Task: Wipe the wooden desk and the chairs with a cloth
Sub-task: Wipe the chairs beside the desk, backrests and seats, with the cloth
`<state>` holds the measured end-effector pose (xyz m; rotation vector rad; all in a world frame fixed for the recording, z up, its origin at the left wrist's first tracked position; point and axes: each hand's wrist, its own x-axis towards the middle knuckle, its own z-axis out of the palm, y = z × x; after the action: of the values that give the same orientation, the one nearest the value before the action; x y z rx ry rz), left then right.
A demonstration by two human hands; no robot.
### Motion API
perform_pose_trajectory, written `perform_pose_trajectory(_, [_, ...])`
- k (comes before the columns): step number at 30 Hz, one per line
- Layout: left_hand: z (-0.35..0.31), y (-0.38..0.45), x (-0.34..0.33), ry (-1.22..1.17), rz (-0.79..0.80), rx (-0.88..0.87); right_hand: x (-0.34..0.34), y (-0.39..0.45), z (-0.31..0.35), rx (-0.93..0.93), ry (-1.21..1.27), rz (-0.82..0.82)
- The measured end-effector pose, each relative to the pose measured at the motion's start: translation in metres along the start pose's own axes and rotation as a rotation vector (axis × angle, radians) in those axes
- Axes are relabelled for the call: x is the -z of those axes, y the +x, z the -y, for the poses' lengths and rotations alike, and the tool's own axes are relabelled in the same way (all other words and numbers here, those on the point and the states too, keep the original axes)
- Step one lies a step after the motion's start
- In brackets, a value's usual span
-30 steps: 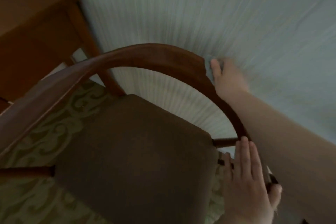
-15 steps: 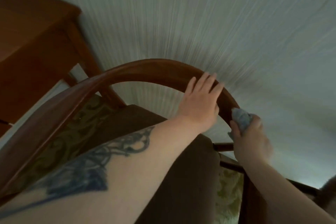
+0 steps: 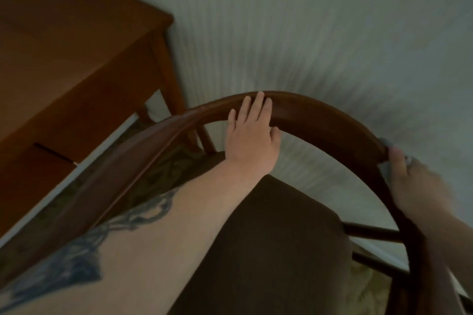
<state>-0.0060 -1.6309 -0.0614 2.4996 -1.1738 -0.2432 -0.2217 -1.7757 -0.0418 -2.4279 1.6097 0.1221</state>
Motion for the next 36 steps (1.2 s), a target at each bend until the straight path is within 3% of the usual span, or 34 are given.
perform_pose_trajectory(4, [0.048, 0.001, 0.017, 0.013, -0.012, 0.043, 0.005, 0.045, 0.087, 0.145, -0.051, -0.153])
perform_pose_trajectory(10, [0.122, -0.037, 0.039, -0.049, -0.062, 0.239, -0.024, 0.054, 0.246, 0.596, -0.234, -0.156])
perform_pose_trajectory(13, [0.157, -0.071, 0.048, -0.14, -0.19, 0.361, -0.058, 0.009, 0.311, 0.822, -0.308, -0.088])
perform_pose_trajectory(18, [0.206, -0.12, 0.053, -0.184, -0.39, 0.755, -0.107, -0.082, 0.378, 1.171, -0.2, 0.013])
perform_pose_trajectory(22, [0.214, -0.144, 0.051, -0.126, -0.405, 0.799, -0.108, -0.113, 0.392, 1.518, -0.156, 0.233])
perform_pose_trajectory(24, [0.213, -0.147, 0.052, -0.101, -0.352, 0.782, -0.105, -0.084, 0.395, 1.427, -0.271, 0.271])
perform_pose_trajectory(27, [0.212, -0.146, 0.052, -0.128, -0.39, 0.784, -0.093, -0.053, 0.394, 1.02, -0.408, 0.117])
perform_pose_trajectory(28, [0.211, -0.146, 0.051, -0.146, -0.44, 0.794, -0.095, -0.06, 0.397, 1.011, -0.479, 0.068])
perform_pose_trajectory(30, [0.209, -0.144, 0.05, -0.239, -0.578, 0.825, -0.104, -0.092, 0.406, 1.145, -0.556, 0.024])
perform_pose_trajectory(33, [0.207, -0.148, 0.056, -0.478, -0.847, 0.874, -0.114, -0.153, 0.411, 1.405, -0.496, 0.123])
perform_pose_trajectory(36, [0.211, -0.165, 0.058, -0.503, -0.831, 0.819, -0.123, -0.157, 0.405, 1.634, -0.299, 0.221])
